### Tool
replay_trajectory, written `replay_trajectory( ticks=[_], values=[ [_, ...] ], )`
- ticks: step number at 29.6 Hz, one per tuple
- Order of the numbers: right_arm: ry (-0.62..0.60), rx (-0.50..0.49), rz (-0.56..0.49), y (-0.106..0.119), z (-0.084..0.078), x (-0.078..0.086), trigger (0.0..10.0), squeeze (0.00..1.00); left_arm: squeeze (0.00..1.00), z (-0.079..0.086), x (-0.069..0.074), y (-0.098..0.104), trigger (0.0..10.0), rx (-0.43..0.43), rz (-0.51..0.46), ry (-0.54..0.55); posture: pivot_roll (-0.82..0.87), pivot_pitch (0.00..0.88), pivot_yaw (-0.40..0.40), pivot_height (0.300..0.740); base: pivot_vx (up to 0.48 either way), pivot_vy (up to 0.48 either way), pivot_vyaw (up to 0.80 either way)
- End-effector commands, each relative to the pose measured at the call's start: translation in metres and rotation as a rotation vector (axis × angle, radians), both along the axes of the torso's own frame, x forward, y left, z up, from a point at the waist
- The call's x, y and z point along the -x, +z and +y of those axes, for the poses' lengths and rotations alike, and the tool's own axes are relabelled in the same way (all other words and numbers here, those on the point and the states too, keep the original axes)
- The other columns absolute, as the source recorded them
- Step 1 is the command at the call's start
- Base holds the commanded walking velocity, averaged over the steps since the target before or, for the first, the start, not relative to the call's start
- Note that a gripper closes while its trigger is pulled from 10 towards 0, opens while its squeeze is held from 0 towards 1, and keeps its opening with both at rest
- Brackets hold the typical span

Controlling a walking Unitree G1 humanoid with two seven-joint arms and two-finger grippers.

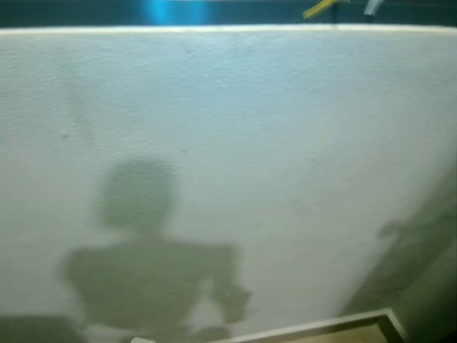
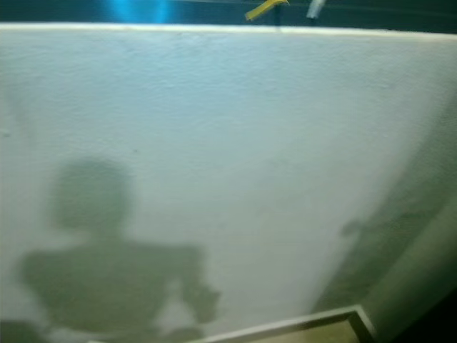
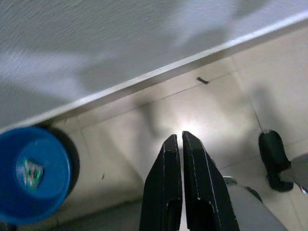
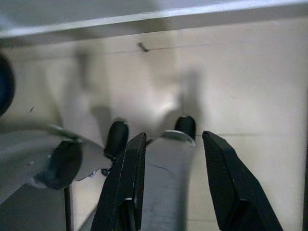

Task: Clothes washing

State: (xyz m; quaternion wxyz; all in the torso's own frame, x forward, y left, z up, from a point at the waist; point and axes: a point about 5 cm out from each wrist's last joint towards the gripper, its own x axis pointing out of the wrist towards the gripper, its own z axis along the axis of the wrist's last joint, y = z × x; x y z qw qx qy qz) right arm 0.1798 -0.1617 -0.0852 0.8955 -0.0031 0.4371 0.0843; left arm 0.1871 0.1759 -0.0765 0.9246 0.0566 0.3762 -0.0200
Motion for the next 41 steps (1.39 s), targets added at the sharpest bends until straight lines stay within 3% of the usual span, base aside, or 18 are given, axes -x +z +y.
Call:
replay_trajectory(
  ticks=[1,7,12,15,20,33,41],
  values=[
    [-0.013,-0.003,0.023,-0.002,-0.002,0.004,10.0,0.0,0.0,-0.003,0.006,-0.004,10.0,0.001,0.031,-0.01,-0.02,0.008,0.045,0.74,0.0,0.0,-0.8],
    [-0.079,-0.026,0.02,-0.002,-0.007,0.006,10.0,0.0,0.0,-0.015,0.003,-0.002,10.0,0.011,0.013,-0.083,0.0,0.005,0.019,0.74,0.0,0.0,-0.8],
    [0.015,-0.013,0.051,-0.007,0.001,0.015,10.0,0.0,0.0,-0.013,0.0,-0.001,10.0,0.007,0.002,-0.032,-0.01,0.019,0.015,0.74,0.0,0.0,-0.8],
    [-0.002,-0.035,0.029,-0.005,0.005,0.012,10.0,0.0,0.0,-0.02,0.001,-0.002,10.0,0.029,0.003,-0.058,-0.01,0.016,-0.002,0.74,0.0,0.0,-0.8],
    [0.059,-0.023,0.037,-0.005,0.009,0.009,10.0,0.0,0.0,-0.018,0.004,-0.003,10.0,0.024,0.004,-0.043,-0.01,0.0,0.0,0.74,0.0,0.0,-0.8],
    [0.042,-0.004,0.043,-0.005,0.002,0.011,10.0,0.0,0.0,-0.017,0.01,-0.005,10.0,0.015,0.015,-0.056,0.0,0.0,0.0,0.74,0.0,0.0,-0.8],
    [0.05,-0.017,0.049,-0.007,0.008,0.016,10.0,0.0,0.0,-0.017,0.012,-0.006,10.0,0.006,0.021,-0.095,0.0,0.0,0.005,0.74,0.0,0.0,-0.8]
  ],
)
